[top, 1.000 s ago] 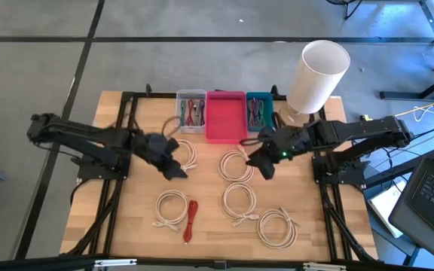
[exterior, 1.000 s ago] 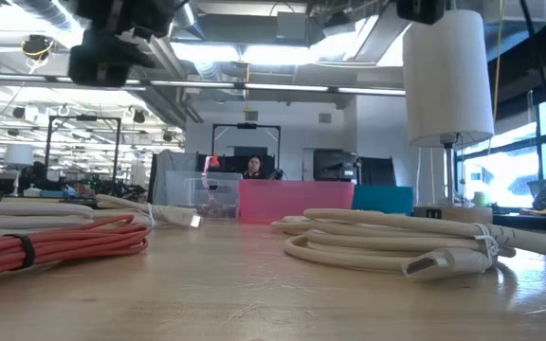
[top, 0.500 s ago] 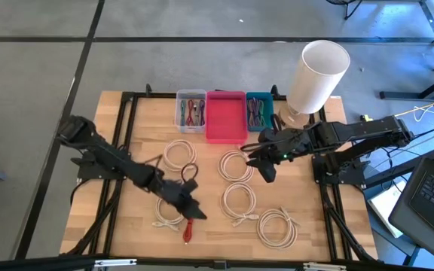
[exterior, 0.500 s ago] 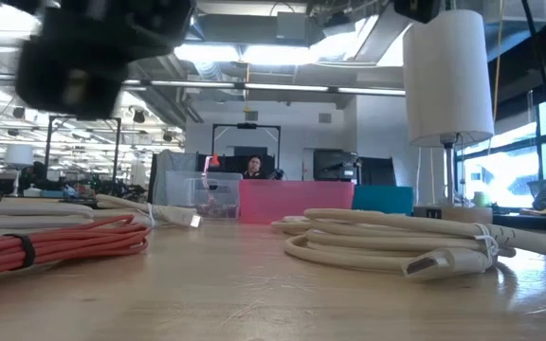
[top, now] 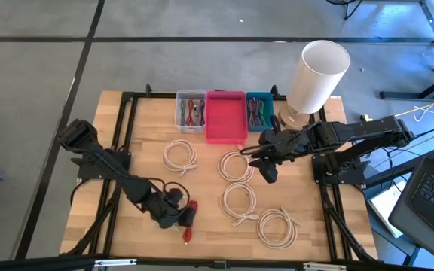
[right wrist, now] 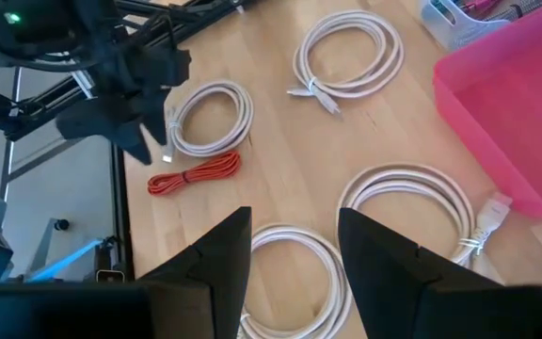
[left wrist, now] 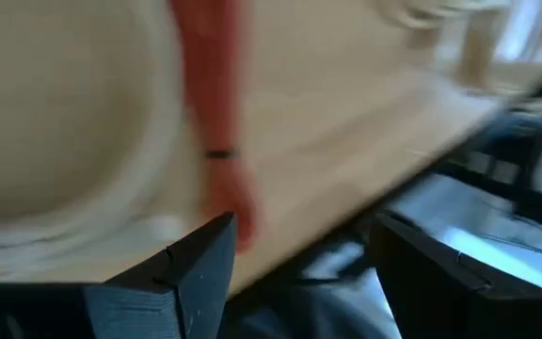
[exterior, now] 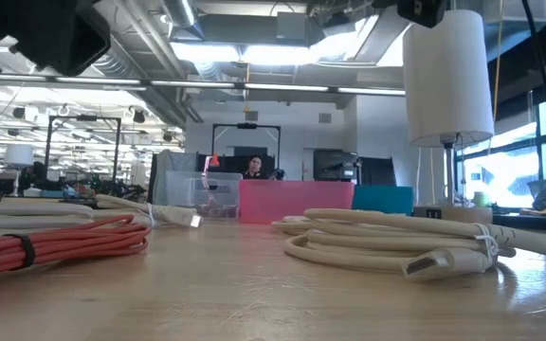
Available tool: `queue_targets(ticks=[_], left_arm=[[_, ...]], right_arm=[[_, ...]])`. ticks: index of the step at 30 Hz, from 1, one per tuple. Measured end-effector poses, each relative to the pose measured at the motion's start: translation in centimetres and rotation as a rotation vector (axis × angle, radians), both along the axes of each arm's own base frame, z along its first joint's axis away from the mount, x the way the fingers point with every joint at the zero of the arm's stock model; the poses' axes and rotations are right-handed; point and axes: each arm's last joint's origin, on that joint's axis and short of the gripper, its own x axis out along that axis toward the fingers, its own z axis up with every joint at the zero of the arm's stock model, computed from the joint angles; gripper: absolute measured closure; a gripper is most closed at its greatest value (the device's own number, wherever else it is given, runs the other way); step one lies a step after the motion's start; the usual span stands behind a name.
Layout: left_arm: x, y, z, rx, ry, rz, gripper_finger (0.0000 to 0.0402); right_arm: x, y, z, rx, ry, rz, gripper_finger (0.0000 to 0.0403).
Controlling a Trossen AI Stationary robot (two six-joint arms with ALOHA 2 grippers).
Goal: Pick & Place USB Port
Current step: Put the red USB cable into the blue bin
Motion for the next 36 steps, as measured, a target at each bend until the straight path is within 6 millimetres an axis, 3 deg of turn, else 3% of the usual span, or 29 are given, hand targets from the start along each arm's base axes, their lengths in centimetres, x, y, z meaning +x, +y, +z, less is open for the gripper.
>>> queue_targets(ticks=[12,18,23,30,36], left_arm=[[0.4,0.9,-0.4,0.038,0.06,-0.068,0.0167],[1.0,0.3,-2.9,0.02,0.15,-0.146,0.0167],[2.4,-0.7,-4.5,-0.02,0.077,-0.159,0.0167],[3.0,-0.9,-7.1,-0.003,0.138,-0.142,0.0167],[3.4,-0.3,-7.5,0.057,0.129,-0.157,0.0187]], right_arm=[[0.0,0.0,0.0,0.001,0.0,-0.001,0.024],[0.0,0.0,0.0,0.001,0.0,-0.001,0.024],[0.0,0.0,0.0,0.0,0.0,-0.001,0.024],[0.0,0.0,0.0,0.003,0.001,-0.004,0.024],[0.0,0.0,0.0,0.017,0.002,-0.016,0.024]])
